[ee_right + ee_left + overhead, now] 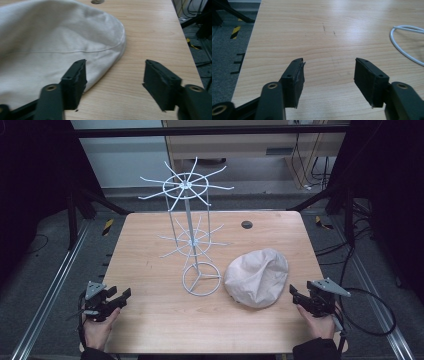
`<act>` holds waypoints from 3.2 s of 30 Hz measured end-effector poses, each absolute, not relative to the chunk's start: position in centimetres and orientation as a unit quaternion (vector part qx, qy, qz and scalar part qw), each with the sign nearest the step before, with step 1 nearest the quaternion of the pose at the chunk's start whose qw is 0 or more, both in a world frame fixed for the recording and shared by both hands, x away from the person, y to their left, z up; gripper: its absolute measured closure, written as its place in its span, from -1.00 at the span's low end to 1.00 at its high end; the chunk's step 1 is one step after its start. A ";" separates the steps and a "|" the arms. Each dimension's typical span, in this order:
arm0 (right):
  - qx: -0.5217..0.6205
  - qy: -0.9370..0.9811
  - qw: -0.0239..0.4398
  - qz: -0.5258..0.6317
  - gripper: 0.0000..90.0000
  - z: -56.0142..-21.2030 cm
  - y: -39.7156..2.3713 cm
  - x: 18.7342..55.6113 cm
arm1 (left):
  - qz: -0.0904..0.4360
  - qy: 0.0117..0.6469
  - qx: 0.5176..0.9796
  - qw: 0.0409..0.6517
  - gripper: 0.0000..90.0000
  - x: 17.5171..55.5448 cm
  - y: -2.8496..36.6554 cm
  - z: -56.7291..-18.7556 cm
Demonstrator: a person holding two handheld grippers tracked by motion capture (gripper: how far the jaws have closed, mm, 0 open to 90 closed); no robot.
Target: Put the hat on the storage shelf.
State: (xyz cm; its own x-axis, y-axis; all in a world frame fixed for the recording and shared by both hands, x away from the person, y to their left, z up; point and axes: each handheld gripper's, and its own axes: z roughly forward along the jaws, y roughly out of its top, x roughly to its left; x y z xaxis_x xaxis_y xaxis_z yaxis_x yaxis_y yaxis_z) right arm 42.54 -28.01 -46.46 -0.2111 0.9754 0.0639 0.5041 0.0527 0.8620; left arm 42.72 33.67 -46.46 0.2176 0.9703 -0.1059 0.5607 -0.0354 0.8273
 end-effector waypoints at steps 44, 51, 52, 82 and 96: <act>0.429 0.793 0.172 0.396 1.00 -47.1 -20.2 43.0 | 0.209 0.498 0.733 0.414 0.99 41.0 28.0 -45.5; 0.424 0.796 0.153 0.404 1.00 -47.3 -19.6 42.6 | 0.204 0.477 0.743 0.422 0.99 40.6 26.0 -45.3; 0.424 0.796 0.153 0.404 1.00 -47.3 -19.6 42.6 | 0.204 0.477 0.743 0.422 0.99 40.6 26.0 -45.3; 0.454 0.756 0.226 0.413 0.51 -47.0 -23.7 41.6 | 0.177 0.343 0.805 0.450 0.11 44.1 7.9 -44.1; 0.396 0.789 0.195 0.428 0.16 -47.9 -21.1 40.3 | 0.166 0.333 0.810 0.454 0.06 46.6 2.4 -43.4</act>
